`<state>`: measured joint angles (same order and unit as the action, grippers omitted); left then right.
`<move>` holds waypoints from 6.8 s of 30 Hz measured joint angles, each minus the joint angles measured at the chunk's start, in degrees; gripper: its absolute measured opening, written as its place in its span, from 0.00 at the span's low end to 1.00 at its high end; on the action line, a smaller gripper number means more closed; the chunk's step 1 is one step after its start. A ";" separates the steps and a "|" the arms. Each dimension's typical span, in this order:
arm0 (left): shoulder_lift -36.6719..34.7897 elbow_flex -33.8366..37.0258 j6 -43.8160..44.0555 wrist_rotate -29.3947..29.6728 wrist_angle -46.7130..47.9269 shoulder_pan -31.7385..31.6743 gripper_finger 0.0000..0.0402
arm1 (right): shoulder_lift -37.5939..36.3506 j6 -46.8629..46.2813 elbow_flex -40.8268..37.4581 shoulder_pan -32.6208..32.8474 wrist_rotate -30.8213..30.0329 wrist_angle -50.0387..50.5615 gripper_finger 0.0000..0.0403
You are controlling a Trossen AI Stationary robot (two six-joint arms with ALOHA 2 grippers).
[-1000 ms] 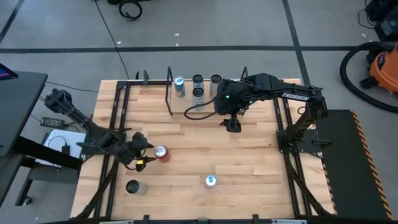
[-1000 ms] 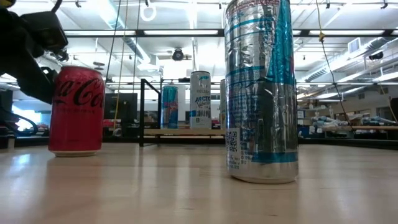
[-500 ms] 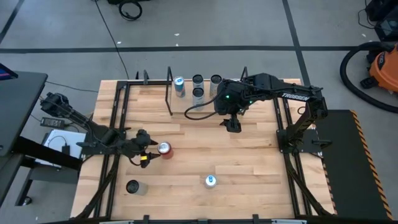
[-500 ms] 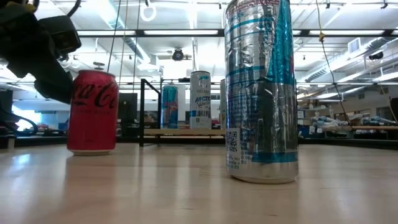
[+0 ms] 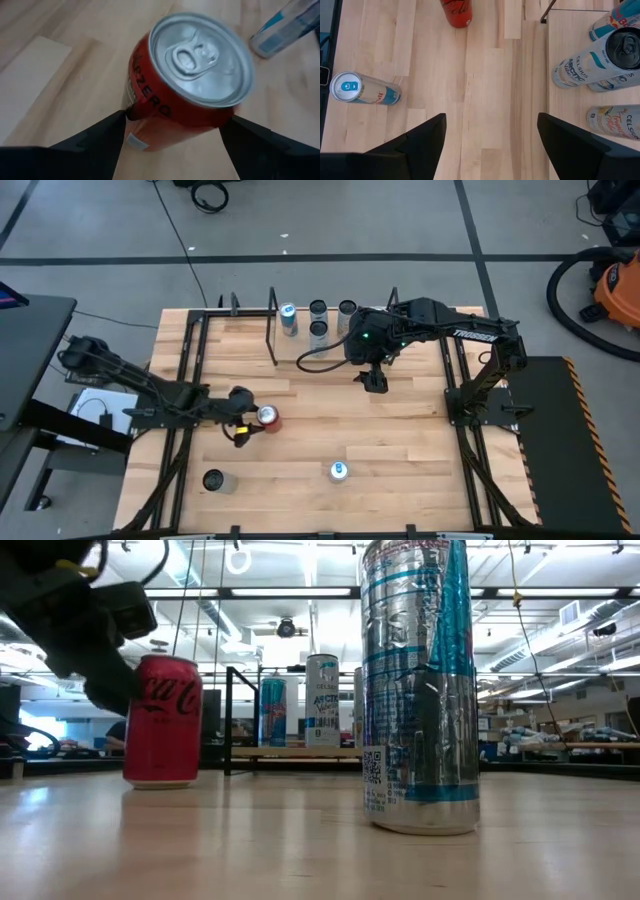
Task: Place canned beverage on shelf
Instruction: Put the red-black soda can aligned with the other red-black soda can on the shelf
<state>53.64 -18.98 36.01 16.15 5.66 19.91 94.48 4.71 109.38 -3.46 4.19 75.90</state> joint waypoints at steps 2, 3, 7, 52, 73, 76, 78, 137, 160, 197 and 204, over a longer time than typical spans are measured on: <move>2.13 0.00 -1.50 -0.70 -2.12 -0.88 0.79 | 0.00 0.00 0.00 0.00 0.00 0.00 0.80; 3.16 0.00 -2.32 -1.36 -3.82 -1.33 0.79 | 0.00 0.00 0.00 0.00 0.00 0.00 0.80; 7.32 0.00 -5.15 -4.63 -11.13 -3.34 0.79 | 0.00 0.00 0.00 0.00 0.00 0.00 0.80; 40.18 -20.22 -18.80 -19.33 -30.15 -17.87 0.79 | 0.00 -0.06 0.00 -0.02 0.02 -0.27 0.80; 41.05 -33.87 -26.55 -20.09 -14.73 -18.85 0.79 | 0.02 -0.04 -0.02 0.13 2.52 -0.88 0.90; 41.05 -36.34 -26.81 -21.01 -10.93 -18.85 0.79 | 0.02 -0.70 -0.02 0.13 2.54 -0.87 0.94; 41.02 -38.58 -27.93 -21.35 -7.31 -18.85 0.79 | 0.02 -1.44 -0.02 0.13 2.56 -0.90 0.96; 14.57 -42.44 -30.68 -11.83 26.53 -27.25 0.79 | 0.02 0.01 -42.82 9.49 -8.40 -54.78 0.97; 14.67 -39.60 -32.66 -11.83 19.49 -29.50 0.79 | 0.07 -0.02 -50.03 9.51 -9.14 -65.63 0.95; 14.69 -39.60 -32.16 -11.86 20.63 -28.67 0.79 | -31.97 9.40 -44.68 -6.56 -16.94 -35.17 0.72; 14.69 -39.60 -32.20 -11.86 20.51 -28.67 0.79 | -29.95 13.11 -44.78 -15.83 -5.77 -34.04 0.72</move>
<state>68.34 -58.59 3.81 4.29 26.17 -8.75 64.52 17.82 64.60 -19.30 -1.59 41.86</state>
